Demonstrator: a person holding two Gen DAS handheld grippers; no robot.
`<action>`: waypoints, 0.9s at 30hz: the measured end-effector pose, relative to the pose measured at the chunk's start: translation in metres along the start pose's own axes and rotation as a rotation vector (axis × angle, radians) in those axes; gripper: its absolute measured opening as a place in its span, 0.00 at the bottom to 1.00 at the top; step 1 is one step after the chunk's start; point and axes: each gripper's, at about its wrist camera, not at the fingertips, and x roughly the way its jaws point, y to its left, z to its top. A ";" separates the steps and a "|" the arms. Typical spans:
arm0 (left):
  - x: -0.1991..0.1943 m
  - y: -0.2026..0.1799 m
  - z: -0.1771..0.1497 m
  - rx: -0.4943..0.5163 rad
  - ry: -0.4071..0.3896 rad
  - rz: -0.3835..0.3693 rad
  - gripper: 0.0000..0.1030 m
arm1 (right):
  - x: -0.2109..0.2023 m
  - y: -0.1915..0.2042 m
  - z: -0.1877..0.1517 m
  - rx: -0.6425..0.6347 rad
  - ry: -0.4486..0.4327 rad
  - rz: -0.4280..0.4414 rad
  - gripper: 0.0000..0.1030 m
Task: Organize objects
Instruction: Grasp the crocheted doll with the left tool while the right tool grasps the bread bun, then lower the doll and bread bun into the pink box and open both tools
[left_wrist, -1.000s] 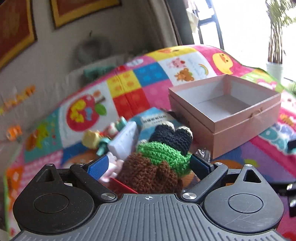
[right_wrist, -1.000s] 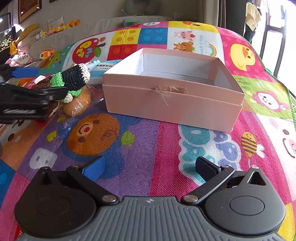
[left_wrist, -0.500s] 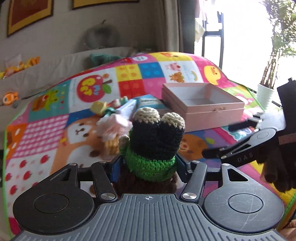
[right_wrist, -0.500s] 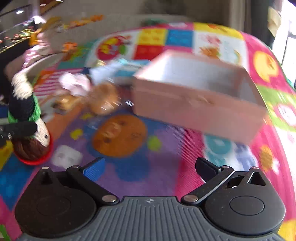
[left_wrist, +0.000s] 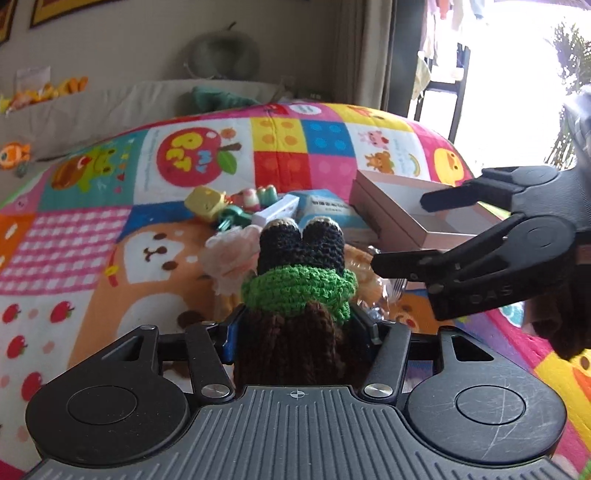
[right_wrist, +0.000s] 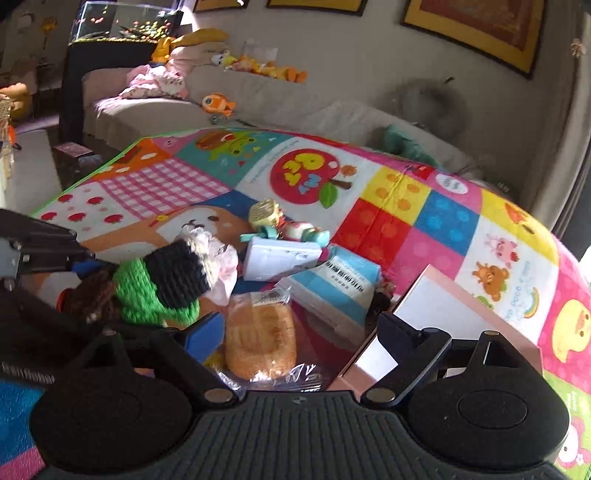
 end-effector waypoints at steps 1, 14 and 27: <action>-0.007 0.005 0.000 -0.004 0.008 0.015 0.57 | 0.005 0.004 0.001 -0.016 0.014 -0.004 0.79; -0.052 0.014 0.001 -0.065 0.044 0.004 0.55 | 0.023 0.030 -0.003 0.048 0.181 0.093 0.53; -0.009 -0.106 0.106 0.019 -0.089 -0.240 0.55 | -0.158 -0.037 -0.082 0.273 -0.004 0.009 0.52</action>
